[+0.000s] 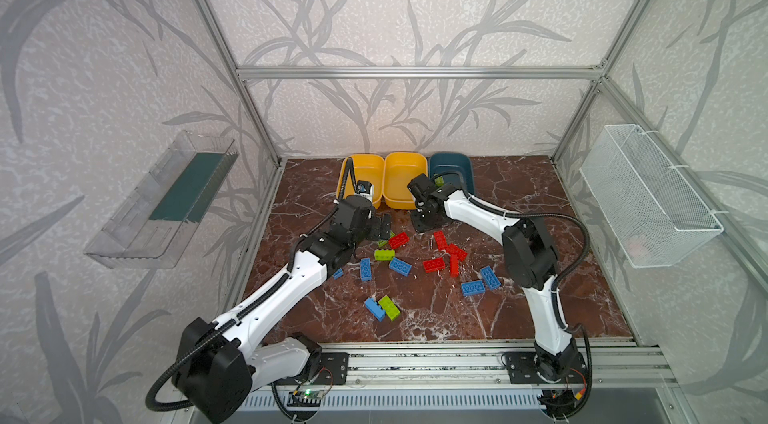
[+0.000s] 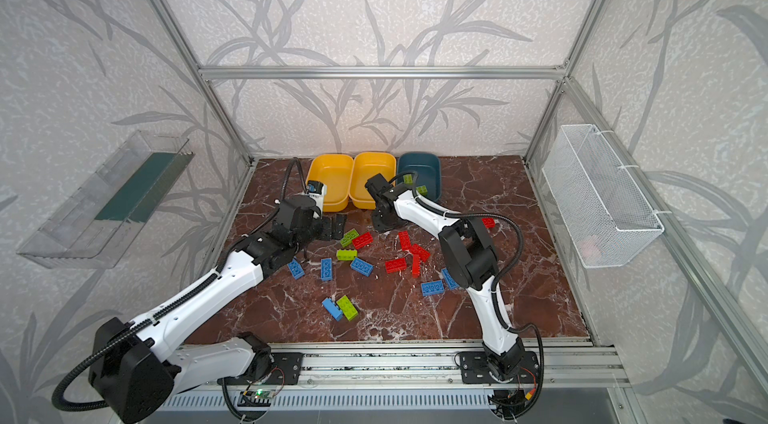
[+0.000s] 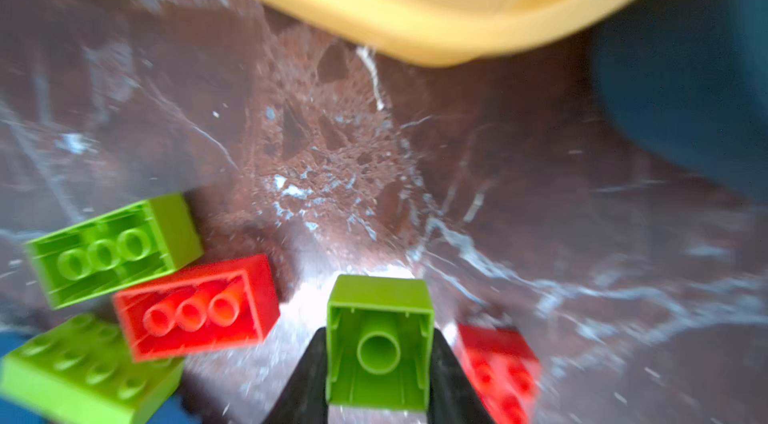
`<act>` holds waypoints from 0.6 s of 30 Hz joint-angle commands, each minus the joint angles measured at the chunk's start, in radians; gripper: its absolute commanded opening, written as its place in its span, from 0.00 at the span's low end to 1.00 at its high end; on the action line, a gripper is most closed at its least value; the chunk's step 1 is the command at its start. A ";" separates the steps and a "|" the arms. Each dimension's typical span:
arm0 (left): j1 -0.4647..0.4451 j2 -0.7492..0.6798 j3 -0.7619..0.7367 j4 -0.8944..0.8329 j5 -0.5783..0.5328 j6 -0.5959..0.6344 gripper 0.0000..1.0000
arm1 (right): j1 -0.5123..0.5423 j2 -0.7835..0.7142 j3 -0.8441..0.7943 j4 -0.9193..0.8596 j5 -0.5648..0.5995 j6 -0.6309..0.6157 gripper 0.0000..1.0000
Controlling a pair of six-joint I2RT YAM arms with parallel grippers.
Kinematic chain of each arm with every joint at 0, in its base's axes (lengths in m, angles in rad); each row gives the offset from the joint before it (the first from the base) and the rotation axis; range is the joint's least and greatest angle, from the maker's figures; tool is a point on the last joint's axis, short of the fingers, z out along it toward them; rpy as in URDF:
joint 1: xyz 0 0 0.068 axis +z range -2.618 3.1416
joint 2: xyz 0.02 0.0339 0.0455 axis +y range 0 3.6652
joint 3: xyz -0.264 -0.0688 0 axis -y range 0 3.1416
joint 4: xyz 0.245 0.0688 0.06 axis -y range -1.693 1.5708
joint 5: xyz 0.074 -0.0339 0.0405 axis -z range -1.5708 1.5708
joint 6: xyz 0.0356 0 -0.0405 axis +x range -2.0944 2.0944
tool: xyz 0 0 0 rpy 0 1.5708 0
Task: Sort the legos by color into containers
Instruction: 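Carry the green brick with the right gripper into the teal bin and release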
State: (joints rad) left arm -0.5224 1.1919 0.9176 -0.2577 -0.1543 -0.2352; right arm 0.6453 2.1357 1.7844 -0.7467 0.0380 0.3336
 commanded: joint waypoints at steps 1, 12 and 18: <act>0.004 0.013 0.037 0.019 0.008 0.018 0.99 | -0.058 -0.104 0.009 -0.031 0.036 -0.015 0.32; 0.003 0.064 0.081 0.039 0.004 0.040 0.99 | -0.241 -0.015 0.132 0.076 0.024 -0.019 0.32; 0.004 0.112 0.131 0.029 -0.009 0.048 0.99 | -0.288 0.120 0.286 0.071 0.019 -0.021 0.33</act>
State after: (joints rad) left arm -0.5224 1.2907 1.0111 -0.2314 -0.1524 -0.2089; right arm 0.3622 2.2005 2.0106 -0.6739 0.0673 0.3172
